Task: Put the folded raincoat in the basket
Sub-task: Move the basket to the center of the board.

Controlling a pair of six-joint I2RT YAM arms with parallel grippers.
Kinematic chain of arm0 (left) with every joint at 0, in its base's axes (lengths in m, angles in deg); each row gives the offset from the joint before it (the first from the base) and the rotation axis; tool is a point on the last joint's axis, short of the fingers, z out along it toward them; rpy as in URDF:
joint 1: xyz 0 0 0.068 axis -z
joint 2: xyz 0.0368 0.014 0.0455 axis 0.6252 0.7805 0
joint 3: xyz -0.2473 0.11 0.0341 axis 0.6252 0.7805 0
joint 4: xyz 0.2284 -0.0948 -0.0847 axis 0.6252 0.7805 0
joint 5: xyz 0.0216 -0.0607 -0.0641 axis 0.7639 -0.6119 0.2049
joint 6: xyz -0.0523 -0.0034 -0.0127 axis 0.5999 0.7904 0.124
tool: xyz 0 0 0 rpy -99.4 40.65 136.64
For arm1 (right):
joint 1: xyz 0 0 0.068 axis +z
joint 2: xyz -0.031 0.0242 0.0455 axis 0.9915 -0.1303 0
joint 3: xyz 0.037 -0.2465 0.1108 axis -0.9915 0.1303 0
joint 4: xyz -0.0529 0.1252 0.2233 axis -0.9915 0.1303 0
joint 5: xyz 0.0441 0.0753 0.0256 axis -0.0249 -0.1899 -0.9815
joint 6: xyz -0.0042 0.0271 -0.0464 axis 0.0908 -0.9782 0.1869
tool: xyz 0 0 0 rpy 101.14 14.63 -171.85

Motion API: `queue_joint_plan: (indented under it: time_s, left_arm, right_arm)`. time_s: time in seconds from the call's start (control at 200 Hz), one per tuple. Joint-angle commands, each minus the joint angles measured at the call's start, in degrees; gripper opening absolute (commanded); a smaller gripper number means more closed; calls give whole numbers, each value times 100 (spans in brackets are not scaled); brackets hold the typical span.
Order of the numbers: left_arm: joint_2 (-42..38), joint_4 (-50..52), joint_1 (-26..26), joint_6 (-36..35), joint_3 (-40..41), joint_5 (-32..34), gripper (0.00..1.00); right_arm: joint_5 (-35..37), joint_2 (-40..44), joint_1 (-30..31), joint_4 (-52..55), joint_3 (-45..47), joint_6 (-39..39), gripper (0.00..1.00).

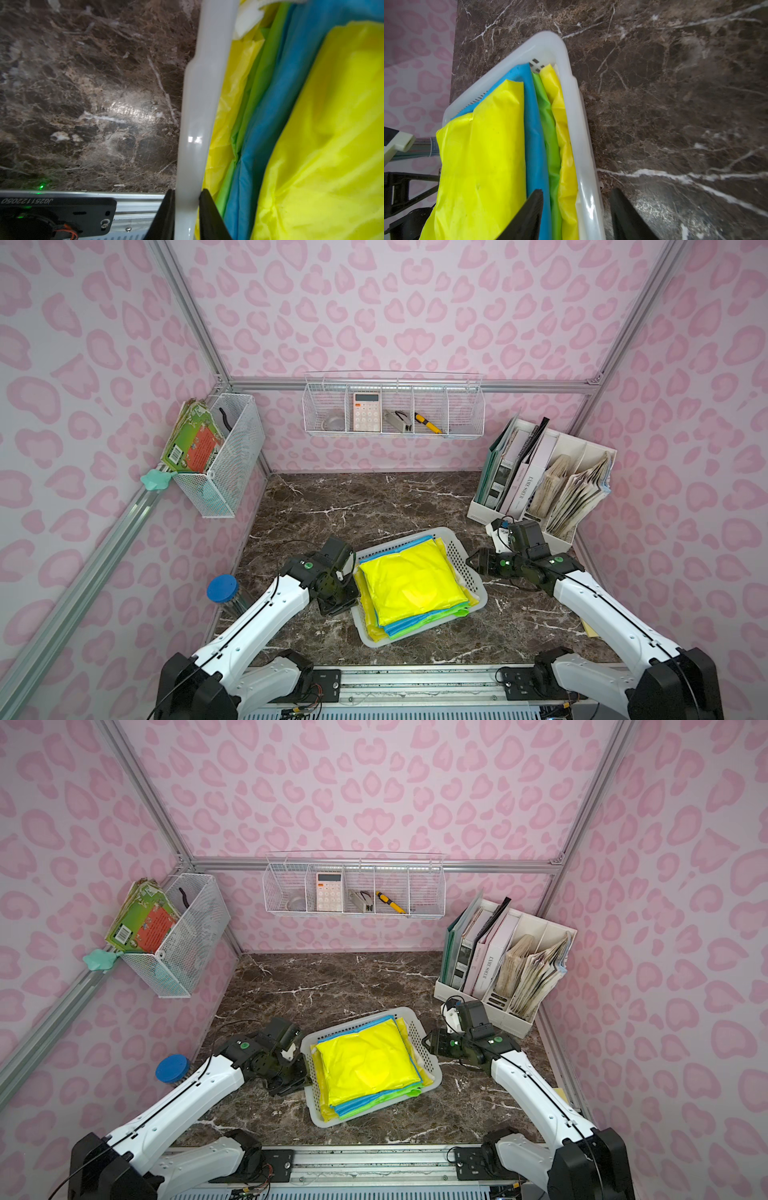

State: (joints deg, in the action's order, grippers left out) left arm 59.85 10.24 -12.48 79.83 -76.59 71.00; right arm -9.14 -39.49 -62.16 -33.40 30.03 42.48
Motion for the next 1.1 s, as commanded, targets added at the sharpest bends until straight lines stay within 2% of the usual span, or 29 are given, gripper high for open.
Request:
queue_joint_plan:
  time_s: [0.0,0.19,0.35,0.405,0.555,0.67,0.82,0.895,1.01,1.095]
  left_arm:
    - [535,-179,-20,-272,-306,606,15]
    - [1679,-4,-190,-846,-1247,786,9]
    - [2008,-24,-433,-1063,-1483,671,11]
    - [2027,-25,-517,-1105,-1504,607,14]
    - [1979,26,-758,-1236,-1570,561,33]
    - [1927,9,-1026,-1284,-1620,299,41]
    - [1685,-5,-1193,-1323,-1717,196,54]
    - [1511,77,-1278,-1387,-1830,284,63]
    - [1034,145,-1455,-1451,-1950,777,70]
    - [586,-69,-1580,-1509,-1893,1342,72]
  right_arm:
    - [-94,-48,-35,-202,75,40,55]
    - [-164,-332,-117,-246,154,111,55]
    - [-403,-440,-111,-227,270,0,54]
    - [-454,-341,-77,-238,342,-62,53]
    - [-801,93,201,-512,616,-518,43]
    - [-1041,152,516,-743,682,-750,43]
    - [-613,104,426,-420,487,-564,53]
    - [-292,84,245,-115,303,-388,56]
    - [301,187,-167,109,-83,-151,58]
    - [1185,395,-352,-239,-178,-59,61]
